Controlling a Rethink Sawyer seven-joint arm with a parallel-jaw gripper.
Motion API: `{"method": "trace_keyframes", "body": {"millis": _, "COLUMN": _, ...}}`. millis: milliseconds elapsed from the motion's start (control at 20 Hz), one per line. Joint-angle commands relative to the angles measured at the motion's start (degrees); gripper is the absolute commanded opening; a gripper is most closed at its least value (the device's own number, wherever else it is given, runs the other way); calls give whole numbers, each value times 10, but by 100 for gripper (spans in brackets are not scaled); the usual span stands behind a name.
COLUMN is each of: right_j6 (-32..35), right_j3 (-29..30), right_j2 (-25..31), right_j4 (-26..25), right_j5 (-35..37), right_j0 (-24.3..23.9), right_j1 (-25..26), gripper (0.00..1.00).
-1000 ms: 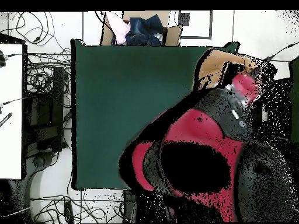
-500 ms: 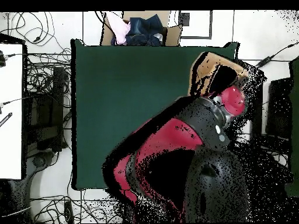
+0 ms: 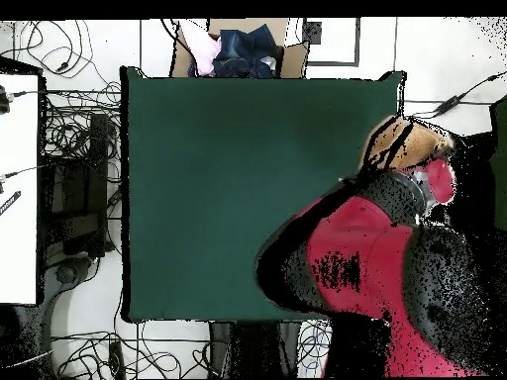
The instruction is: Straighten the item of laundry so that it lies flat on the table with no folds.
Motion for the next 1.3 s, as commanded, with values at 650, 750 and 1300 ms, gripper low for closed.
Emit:
{"method": "trace_keyframes", "body": {"millis": 650, "right_j6": 354, "right_j3": 96, "right_j2": -114, "right_j4": 26, "right_j5": -140, "right_j0": 73, "right_j1": 179, "gripper": 0}}
{"method": "trace_keyframes", "body": {"millis": 750, "right_j6": 381, "right_j3": 95, "right_j2": -132, "right_j4": 28, "right_j5": -142, "right_j0": 92, "right_j1": 189, "gripper": 0}}
{"method": "trace_keyframes", "body": {"millis": 1300, "right_j6": 538, "right_j3": 83, "right_j2": -217, "right_j4": 24, "right_j5": -155, "right_j0": 194, "right_j1": 269, "gripper": 0}}
